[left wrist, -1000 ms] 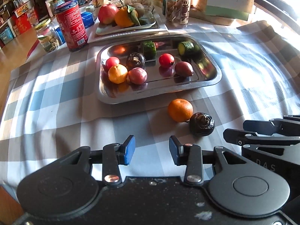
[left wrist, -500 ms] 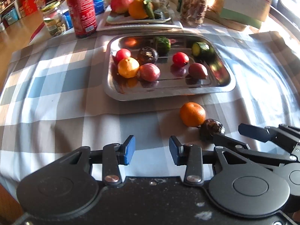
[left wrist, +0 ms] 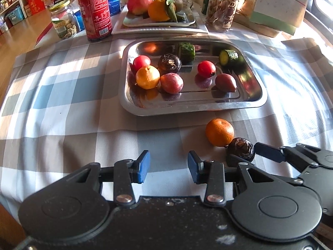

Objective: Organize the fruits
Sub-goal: 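Close the right tool around the dark passion fruit on the cloth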

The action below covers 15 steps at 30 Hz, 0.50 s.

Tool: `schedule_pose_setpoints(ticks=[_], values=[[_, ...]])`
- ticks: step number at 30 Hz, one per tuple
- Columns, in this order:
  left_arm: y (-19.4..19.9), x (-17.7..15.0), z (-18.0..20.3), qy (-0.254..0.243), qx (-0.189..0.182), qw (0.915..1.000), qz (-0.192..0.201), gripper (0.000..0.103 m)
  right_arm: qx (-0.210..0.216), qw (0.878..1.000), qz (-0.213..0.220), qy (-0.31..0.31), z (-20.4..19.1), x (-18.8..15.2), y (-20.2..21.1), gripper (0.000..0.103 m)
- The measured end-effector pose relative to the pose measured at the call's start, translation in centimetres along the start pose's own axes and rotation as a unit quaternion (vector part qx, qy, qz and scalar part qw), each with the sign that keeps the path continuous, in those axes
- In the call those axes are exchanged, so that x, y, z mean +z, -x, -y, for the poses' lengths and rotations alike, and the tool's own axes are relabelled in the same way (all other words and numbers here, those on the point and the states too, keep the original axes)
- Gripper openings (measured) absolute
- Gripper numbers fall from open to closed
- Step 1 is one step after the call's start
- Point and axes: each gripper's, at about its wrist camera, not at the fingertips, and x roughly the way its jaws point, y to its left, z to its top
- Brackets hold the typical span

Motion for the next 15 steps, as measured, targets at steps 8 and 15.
schedule_pose_setpoints(ticks=[8,15], values=[[-0.2,0.2,-0.2,0.006,0.001,1.0000,0.000,0.041,-0.010,1.000,-0.011,-0.007,0.3,0.1,-0.4,0.054],[-0.6,0.3,0.2,0.003,-0.003,0.9999,0.009,0.041,-0.051,0.998,-0.013,-0.034,1.6,0.9,0.6,0.054]])
